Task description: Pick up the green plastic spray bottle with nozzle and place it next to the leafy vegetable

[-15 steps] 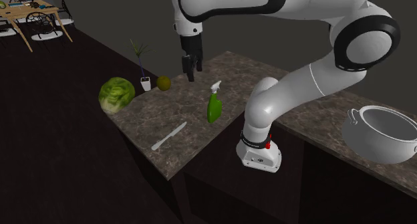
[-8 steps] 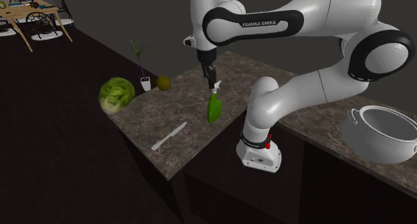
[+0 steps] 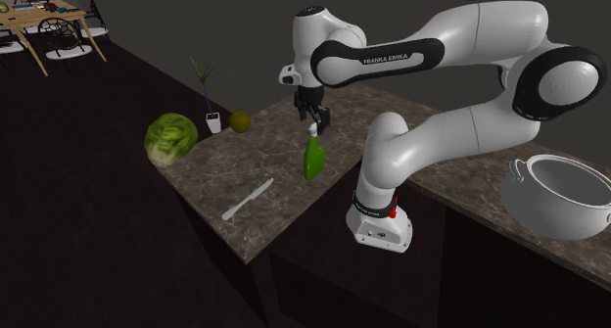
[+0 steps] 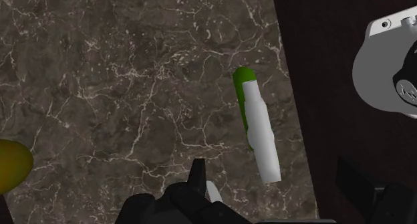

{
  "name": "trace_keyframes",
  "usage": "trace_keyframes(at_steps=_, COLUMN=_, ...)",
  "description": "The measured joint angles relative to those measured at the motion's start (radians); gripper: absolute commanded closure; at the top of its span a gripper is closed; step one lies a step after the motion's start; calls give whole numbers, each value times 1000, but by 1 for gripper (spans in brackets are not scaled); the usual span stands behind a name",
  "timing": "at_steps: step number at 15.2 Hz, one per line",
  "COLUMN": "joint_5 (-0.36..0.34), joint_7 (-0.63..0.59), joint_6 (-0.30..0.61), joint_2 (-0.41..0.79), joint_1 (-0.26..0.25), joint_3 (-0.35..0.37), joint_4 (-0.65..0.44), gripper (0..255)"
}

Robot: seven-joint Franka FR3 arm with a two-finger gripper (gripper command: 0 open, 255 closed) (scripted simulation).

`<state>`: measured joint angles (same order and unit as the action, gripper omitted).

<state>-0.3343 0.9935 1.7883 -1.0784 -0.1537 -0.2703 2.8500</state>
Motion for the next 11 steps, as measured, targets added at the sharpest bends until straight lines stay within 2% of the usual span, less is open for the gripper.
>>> trace_keyframes(at_steps=4, joint_5=-22, joint_7=1, joint_6=56, joint_2=6, joint_1=10, joint_3=-20, joint_4=49, gripper=0)
trace_keyframes(at_steps=10, joint_5=-27, joint_7=2, joint_6=67, joint_2=10, joint_1=12, joint_3=-24, joint_4=56, gripper=0)
trace_keyframes(at_steps=11, joint_5=-27, joint_7=2, joint_6=67, joint_2=10, joint_1=12, joint_3=-24, joint_4=56, gripper=255)
